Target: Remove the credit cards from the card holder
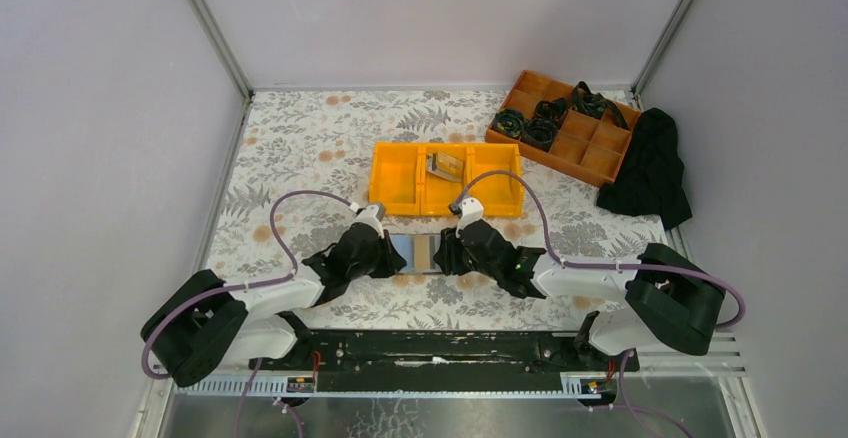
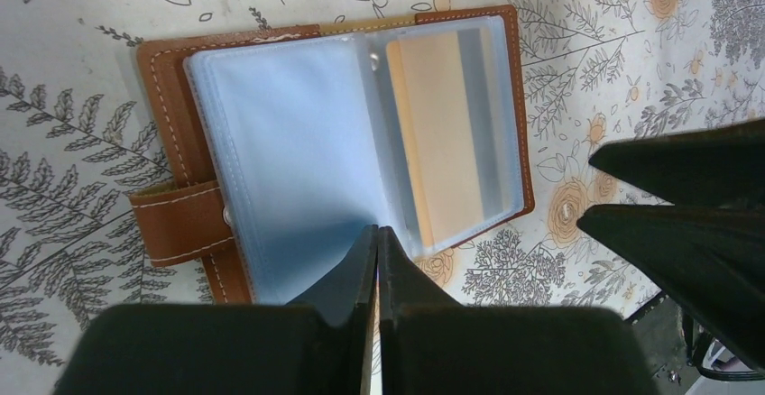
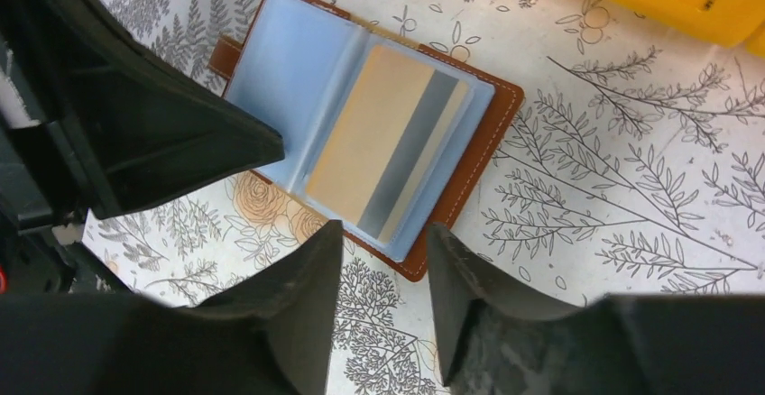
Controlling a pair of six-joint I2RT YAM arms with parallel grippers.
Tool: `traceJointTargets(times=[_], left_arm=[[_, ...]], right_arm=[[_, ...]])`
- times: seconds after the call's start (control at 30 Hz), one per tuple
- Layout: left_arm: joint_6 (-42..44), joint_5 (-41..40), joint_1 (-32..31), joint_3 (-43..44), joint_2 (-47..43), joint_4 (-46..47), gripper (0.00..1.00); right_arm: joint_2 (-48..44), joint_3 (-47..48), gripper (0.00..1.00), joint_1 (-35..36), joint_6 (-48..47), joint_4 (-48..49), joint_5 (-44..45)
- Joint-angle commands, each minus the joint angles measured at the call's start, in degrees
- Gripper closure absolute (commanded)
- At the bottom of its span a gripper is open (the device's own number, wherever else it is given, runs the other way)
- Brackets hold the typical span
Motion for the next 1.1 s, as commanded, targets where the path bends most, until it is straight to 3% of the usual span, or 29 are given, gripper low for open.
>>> traceJointTargets(times=[0.0,0.13,0.47,1.07], left_arm=[[1.7,-2.4,-0.4,1.7,-2.9,-4.0,0.96],[2.9,-4.8,-0.3,1.9,-4.3,-5.7,0.95],[2.5,-9.9,0.1,-1.0,-12.7,-6.5,0.98],[3.4,-8.4,1.3,0.0,-1.1,-5.5,0.98]], right_arm=[[0.3,2.2,0.48,-1.0,0.4,-0.1,3.7],[1.6,1.9,0.45,-1.6,1.1,1.3,2.9],[5.2,4.1,0.52,-1.8,1.1,3.7,-1.0],[9.1,5.9,0.53,-1.8,1.1,4.3,-1.5]])
